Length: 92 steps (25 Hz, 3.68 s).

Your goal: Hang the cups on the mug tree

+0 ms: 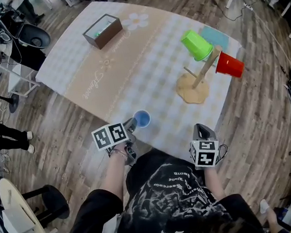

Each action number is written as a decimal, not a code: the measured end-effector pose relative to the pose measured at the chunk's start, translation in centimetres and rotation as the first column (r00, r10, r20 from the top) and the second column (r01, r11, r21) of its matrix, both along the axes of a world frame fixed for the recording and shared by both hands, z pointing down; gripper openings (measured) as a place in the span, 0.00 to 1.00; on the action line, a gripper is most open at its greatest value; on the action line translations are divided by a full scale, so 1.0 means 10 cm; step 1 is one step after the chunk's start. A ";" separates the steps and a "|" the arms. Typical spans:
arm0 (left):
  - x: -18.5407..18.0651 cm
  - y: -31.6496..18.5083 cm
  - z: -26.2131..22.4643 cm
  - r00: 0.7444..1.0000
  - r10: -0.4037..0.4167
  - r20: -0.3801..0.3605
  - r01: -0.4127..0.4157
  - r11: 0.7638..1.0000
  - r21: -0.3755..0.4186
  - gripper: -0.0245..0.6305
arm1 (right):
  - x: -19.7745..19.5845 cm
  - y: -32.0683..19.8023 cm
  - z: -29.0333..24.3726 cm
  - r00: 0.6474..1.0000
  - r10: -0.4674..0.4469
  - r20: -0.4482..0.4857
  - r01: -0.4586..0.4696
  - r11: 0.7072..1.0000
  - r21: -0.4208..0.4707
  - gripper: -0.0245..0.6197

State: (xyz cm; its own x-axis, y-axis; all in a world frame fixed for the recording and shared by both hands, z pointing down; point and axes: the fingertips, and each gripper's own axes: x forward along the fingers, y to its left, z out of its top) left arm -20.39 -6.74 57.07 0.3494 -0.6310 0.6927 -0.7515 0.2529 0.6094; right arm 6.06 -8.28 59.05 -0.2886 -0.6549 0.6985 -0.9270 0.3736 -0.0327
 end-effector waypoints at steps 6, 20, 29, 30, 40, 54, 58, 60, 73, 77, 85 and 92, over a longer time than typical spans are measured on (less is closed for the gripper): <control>-0.02 0.01 0.00 1.000 -0.028 0.003 0.028 1.000 -0.008 0.09 | 0.02 0.03 0.00 1.000 0.007 -0.003 -0.007 1.000 -0.003 0.05; 0.13 -0.24 -0.26 0.997 0.030 0.075 -0.036 0.996 0.078 0.09 | 0.06 0.08 0.04 1.000 0.006 0.013 -0.006 1.000 -0.021 0.05; 0.28 -0.68 -0.56 0.972 0.109 0.209 -0.145 0.976 0.163 0.09 | 0.19 0.14 0.05 0.999 0.034 0.030 -0.032 0.998 -0.046 0.05; 0.28 -0.74 -0.62 0.968 0.108 0.227 -0.150 0.973 0.176 0.09 | 0.20 0.14 0.04 0.999 0.035 0.029 -0.034 0.998 -0.049 0.05; 0.50 -1.22 -0.92 0.917 0.057 0.394 -0.174 0.947 0.270 0.09 | 0.28 0.17 0.03 0.998 0.057 0.037 -0.055 0.997 -0.056 0.05; 0.85 -1.71 -0.97 0.856 0.035 0.516 -0.215 0.931 0.294 0.09 | 0.38 0.14 0.01 0.996 0.059 0.070 -0.053 0.995 -0.087 0.05; 0.93 -1.82 -0.97 0.845 0.023 0.535 -0.216 0.929 0.301 0.09 | 0.43 0.14 0.02 0.996 0.060 0.069 -0.054 0.994 -0.093 0.05; 0.97 -1.86 -0.97 0.836 0.020 0.548 -0.221 0.927 0.304 0.09 | 0.45 0.13 0.02 0.996 0.066 0.068 -0.059 0.994 -0.095 0.05; 1.22 -2.12 -1.00 0.753 0.000 0.658 -0.308 0.883 0.353 0.09 | 0.63 0.06 0.06 0.994 0.096 0.052 -0.090 0.990 -0.113 0.05; 1.30 -2.11 -1.03 0.733 0.012 0.680 -0.345 0.869 0.356 0.09 | 0.64 0.04 0.05 0.994 0.095 0.050 -0.089 0.990 -0.112 0.05; 1.43 -2.08 -1.04 0.686 0.023 0.728 -0.405 0.843 0.354 0.09 | 0.62 -0.03 0.07 0.995 0.089 0.054 -0.083 0.991 -0.105 0.05; 1.53 -2.02 -1.04 0.625 0.030 0.780 -0.467 0.815 0.343 0.09 | 0.62 -0.05 0.08 0.995 0.086 0.054 -0.080 0.992 -0.102 0.05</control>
